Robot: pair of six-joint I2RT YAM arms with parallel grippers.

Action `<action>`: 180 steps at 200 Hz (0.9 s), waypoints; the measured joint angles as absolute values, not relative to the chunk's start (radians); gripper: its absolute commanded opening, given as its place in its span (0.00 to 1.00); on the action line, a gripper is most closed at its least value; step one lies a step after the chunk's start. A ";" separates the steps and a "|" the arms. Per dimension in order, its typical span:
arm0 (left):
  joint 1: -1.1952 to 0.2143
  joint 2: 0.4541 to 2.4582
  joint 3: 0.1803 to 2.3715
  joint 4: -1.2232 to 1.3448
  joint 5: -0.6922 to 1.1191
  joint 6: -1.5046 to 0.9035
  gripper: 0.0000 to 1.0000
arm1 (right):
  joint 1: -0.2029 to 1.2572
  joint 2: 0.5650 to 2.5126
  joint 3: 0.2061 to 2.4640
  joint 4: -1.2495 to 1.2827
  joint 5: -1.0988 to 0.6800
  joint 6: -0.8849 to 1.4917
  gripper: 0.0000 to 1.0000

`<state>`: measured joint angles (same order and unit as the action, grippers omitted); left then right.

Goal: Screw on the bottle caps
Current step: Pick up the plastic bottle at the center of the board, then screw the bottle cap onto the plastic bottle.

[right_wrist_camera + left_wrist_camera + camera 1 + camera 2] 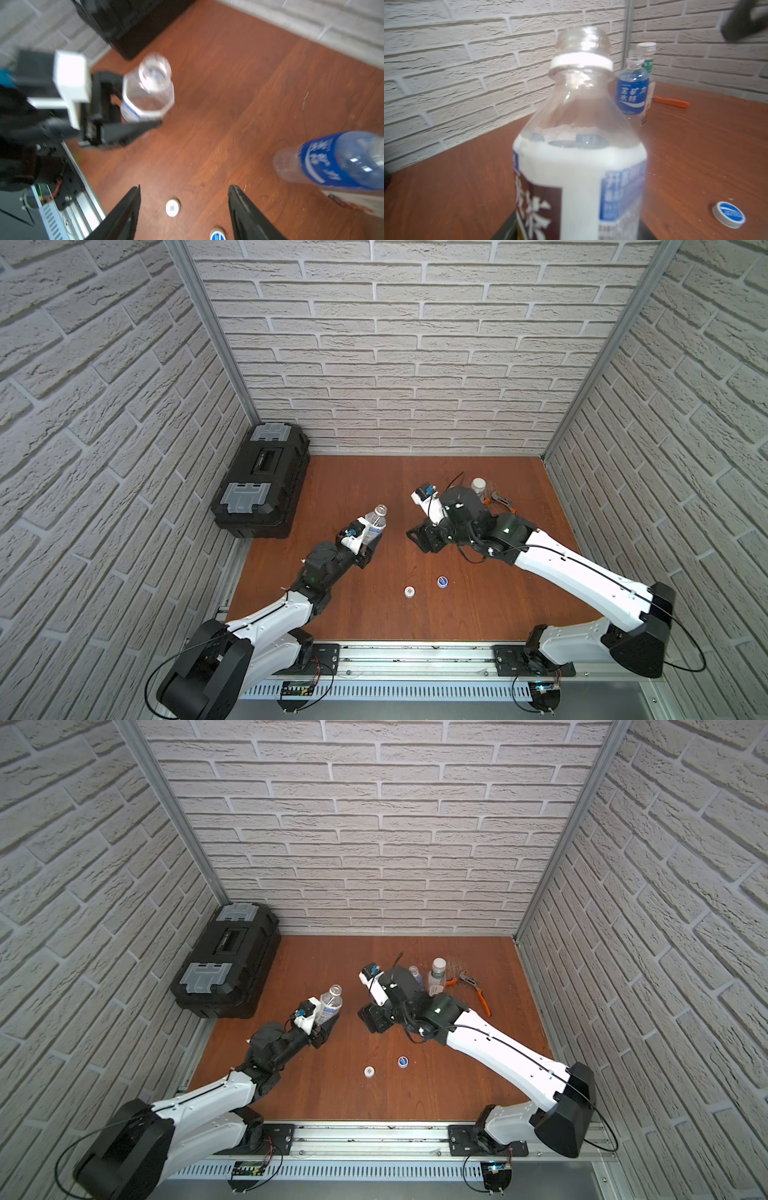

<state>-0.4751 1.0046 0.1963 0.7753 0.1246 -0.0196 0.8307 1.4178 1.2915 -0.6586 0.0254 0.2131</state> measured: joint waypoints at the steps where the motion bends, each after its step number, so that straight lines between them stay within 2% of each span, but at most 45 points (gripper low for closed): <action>1: -0.473 0.997 0.193 0.774 0.122 -0.021 0.59 | 0.834 1.427 1.290 -0.665 0.027 0.215 0.70; 46: -0.453 0.790 0.159 0.707 0.064 -0.038 0.59 | 0.926 1.668 1.274 -0.814 0.050 0.268 0.69; 77: -0.451 0.710 0.143 0.671 0.031 -0.038 0.59 | 0.973 1.780 1.278 -0.831 0.050 0.315 0.68; 180: -0.448 0.696 0.139 0.634 0.000 -0.038 0.60 | 0.980 1.911 1.309 -0.818 -0.002 0.371 0.48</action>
